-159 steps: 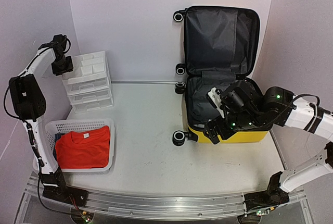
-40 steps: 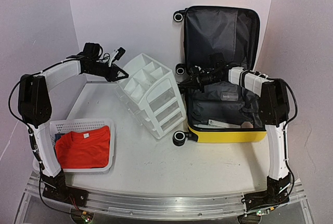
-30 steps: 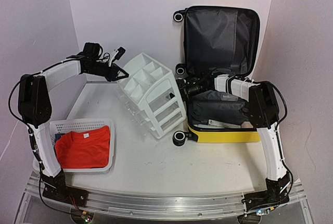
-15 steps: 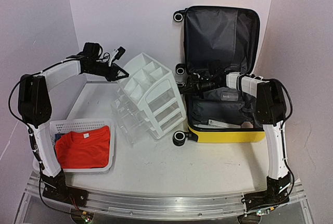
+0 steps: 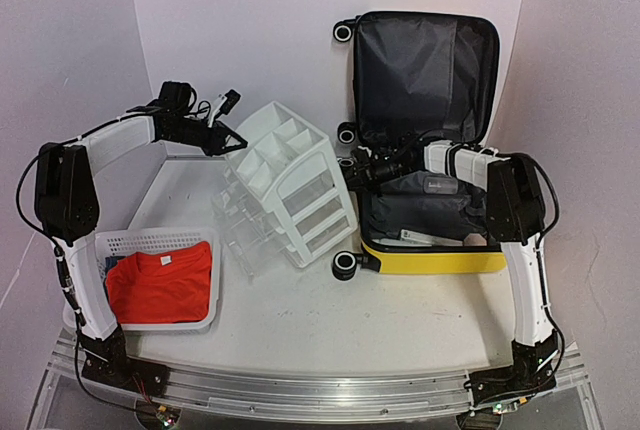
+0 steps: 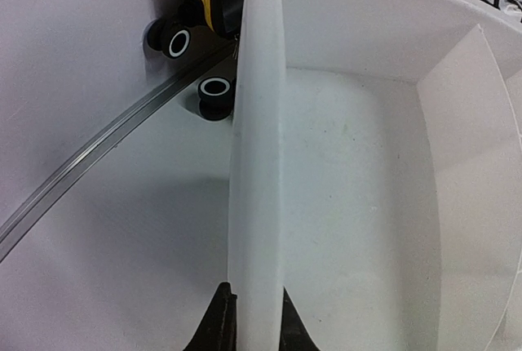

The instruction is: Open, take out, and arrange the luggage

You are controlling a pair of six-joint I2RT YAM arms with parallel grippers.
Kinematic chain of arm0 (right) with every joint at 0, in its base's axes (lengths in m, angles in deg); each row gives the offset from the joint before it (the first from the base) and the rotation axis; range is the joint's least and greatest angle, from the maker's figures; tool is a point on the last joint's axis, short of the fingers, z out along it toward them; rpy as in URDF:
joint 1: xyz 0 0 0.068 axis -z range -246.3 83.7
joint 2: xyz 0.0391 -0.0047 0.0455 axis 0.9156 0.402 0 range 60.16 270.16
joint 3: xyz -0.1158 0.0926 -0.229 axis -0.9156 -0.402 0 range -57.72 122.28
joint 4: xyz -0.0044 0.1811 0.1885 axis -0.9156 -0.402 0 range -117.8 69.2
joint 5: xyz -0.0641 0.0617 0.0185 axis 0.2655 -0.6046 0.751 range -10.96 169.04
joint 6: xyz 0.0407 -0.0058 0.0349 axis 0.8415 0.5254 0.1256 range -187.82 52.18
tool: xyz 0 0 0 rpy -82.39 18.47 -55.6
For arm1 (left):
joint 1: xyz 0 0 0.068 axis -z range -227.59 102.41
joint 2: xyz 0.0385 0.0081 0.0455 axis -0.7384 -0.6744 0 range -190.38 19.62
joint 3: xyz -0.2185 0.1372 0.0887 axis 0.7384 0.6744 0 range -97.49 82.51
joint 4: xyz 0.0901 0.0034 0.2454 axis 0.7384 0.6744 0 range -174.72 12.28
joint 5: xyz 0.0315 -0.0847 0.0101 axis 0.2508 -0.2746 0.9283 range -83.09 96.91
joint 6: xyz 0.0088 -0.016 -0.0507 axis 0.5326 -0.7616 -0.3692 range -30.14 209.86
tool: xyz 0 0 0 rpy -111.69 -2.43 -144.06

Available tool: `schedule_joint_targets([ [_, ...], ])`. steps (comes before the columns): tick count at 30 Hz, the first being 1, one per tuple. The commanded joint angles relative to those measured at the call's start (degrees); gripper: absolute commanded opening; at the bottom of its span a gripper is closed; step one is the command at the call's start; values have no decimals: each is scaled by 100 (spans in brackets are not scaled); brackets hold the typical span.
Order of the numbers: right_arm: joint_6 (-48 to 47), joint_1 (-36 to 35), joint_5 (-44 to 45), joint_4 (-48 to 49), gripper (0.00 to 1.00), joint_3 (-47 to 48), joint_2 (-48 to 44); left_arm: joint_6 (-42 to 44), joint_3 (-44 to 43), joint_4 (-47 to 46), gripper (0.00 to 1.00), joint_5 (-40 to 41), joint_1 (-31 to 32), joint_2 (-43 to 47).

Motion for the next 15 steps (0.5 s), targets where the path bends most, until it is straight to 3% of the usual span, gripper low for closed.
schedule_joint_targets([
  [1, -180, -241, -143, 19, 0, 154, 190, -503, -301, -664, 0, -1010, 26, 442],
  [8, -313, -401, -118, -68, 0, 31, 245, -500, -150, -784, 0, -1028, 25, 514],
  [15, -462, -121, 374, -89, 0, -479, -278, -522, 23, -928, 0, -1039, 25, 703],
])
